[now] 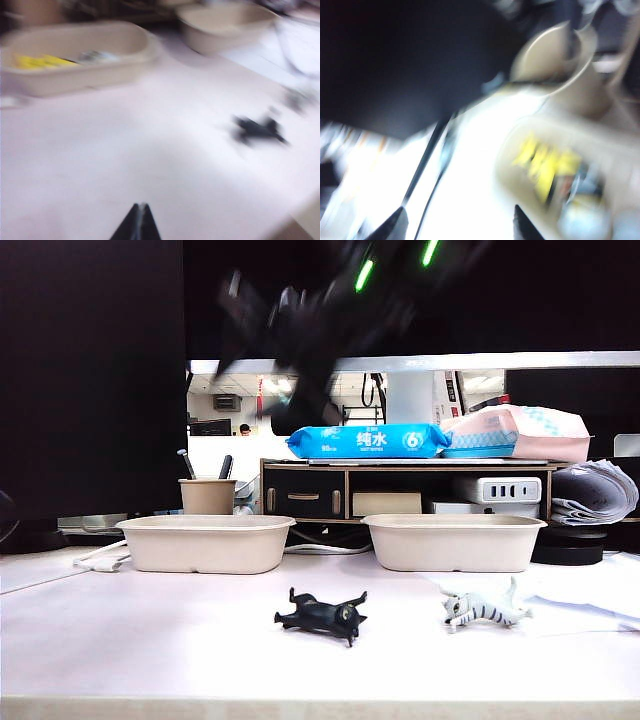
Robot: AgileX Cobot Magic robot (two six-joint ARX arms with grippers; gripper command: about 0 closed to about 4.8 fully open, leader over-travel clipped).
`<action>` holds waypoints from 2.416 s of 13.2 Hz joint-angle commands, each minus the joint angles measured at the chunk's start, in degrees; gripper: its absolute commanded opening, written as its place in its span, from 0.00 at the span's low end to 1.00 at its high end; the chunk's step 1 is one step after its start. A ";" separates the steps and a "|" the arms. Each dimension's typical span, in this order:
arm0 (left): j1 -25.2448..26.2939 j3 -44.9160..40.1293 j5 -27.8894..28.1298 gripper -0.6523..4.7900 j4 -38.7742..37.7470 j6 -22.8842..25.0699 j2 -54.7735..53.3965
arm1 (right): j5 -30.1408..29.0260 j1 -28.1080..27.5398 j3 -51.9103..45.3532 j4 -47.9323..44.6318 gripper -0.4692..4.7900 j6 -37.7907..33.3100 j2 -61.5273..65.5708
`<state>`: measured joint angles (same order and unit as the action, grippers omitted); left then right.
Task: Put the dolls with similar sizes into the same paper box, while dolls with different sizes go into separate paper boxes.
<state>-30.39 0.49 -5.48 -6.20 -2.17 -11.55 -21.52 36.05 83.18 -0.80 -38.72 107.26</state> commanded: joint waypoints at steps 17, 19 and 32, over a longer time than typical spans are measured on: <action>-11.65 0.04 -0.33 0.11 2.03 0.04 -13.44 | 18.27 13.46 -0.17 55.91 0.61 36.22 5.46; -11.65 0.04 -0.35 0.11 2.03 0.02 -13.38 | 19.10 13.46 -0.17 55.91 0.57 36.20 6.16; -11.52 0.04 -0.35 0.11 2.01 0.02 9.05 | 21.79 3.21 0.07 42.01 0.27 34.01 1.53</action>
<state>-42.00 0.49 -5.61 -4.99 -2.20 -3.55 0.05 40.21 83.02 44.29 -4.23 109.67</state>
